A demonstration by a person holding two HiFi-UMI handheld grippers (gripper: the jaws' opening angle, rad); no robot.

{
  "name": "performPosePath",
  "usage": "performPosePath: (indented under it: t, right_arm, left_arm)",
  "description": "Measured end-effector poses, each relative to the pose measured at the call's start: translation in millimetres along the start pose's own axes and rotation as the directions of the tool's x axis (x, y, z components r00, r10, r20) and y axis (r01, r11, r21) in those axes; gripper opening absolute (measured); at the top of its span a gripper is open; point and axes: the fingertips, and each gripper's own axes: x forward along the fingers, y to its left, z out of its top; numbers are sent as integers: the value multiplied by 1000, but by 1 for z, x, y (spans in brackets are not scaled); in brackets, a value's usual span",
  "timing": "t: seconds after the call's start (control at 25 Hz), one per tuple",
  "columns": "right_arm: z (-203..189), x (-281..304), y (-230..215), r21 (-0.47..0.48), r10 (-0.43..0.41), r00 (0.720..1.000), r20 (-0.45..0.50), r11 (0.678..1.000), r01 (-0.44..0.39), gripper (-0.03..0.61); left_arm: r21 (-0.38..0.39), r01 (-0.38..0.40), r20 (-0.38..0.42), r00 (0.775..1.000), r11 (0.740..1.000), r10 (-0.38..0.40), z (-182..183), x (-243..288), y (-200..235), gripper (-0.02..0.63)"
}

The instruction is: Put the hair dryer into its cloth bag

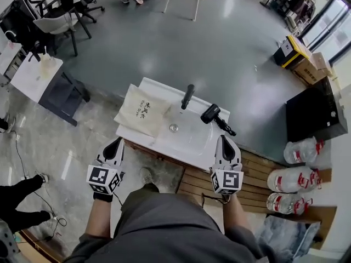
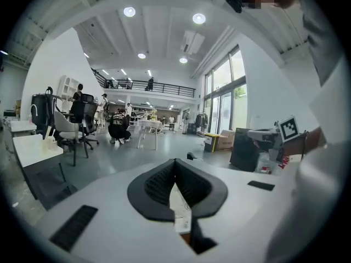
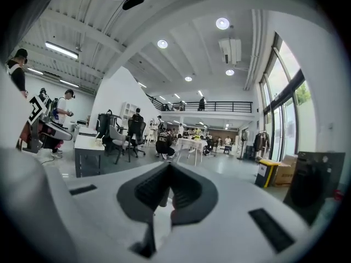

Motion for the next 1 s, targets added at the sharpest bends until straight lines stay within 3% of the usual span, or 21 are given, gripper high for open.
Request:
performPosePath:
  t: [0.24,0.44,0.84,0.88,1.0]
  right_arm:
    - [9,27,15,-15,-23,999,-26,1000,23,0]
    - [3,38,0,0,-53,998,-42,999,53,2]
    - [21,94,-46,12,4,1000,27,1000,-5,1]
    - [20,97,-53,17,5,1000,27,1000,-5,2]
    - [11,101,-70,26,-1,1000,15,1000,1,1]
  left_arm:
    - [-4,65,-12,998,998,-65,6,38,22,2]
    - [-9,81,-43,996,997,-81,-4,59,23,2]
    - [-11,41,-49,998,999,-41,6,100,0,3]
    - [-17,38,-43,998,999,-39,7,105,-2,34]
    - [-37,29,-48,998,999,-31,8,121,-7,267]
